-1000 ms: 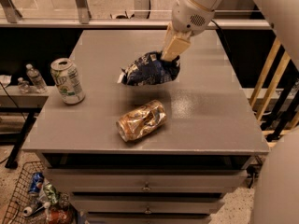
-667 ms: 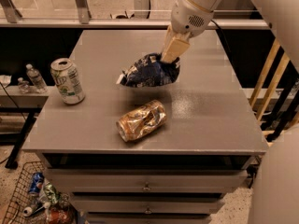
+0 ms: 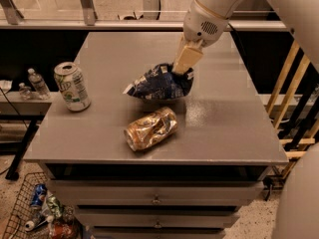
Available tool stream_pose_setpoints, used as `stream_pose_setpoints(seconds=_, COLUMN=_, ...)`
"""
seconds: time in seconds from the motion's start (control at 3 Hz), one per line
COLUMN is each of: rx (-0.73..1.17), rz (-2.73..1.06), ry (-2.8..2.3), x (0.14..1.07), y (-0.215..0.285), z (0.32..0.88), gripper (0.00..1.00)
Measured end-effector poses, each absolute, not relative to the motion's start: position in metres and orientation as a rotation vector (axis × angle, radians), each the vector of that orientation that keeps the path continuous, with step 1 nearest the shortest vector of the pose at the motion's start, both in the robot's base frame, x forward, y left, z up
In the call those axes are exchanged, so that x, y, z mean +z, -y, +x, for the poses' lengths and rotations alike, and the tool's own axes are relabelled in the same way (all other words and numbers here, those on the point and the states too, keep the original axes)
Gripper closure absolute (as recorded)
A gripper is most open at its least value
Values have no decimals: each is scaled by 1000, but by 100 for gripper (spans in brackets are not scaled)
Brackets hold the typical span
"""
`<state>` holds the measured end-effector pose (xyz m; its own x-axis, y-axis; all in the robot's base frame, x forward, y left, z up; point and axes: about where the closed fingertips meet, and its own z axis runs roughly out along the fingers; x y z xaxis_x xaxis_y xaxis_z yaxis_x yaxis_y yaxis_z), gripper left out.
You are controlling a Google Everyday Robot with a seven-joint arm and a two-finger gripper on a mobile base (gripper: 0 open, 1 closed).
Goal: Move blue chip bag near orange can
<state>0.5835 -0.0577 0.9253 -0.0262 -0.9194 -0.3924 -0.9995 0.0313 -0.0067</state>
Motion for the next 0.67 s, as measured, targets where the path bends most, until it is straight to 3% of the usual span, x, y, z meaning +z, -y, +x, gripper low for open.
stream_pose_setpoints(seconds=0.67, rx=462, rz=-1908, ry=-2117, x=913, y=60, z=564, gripper=100)
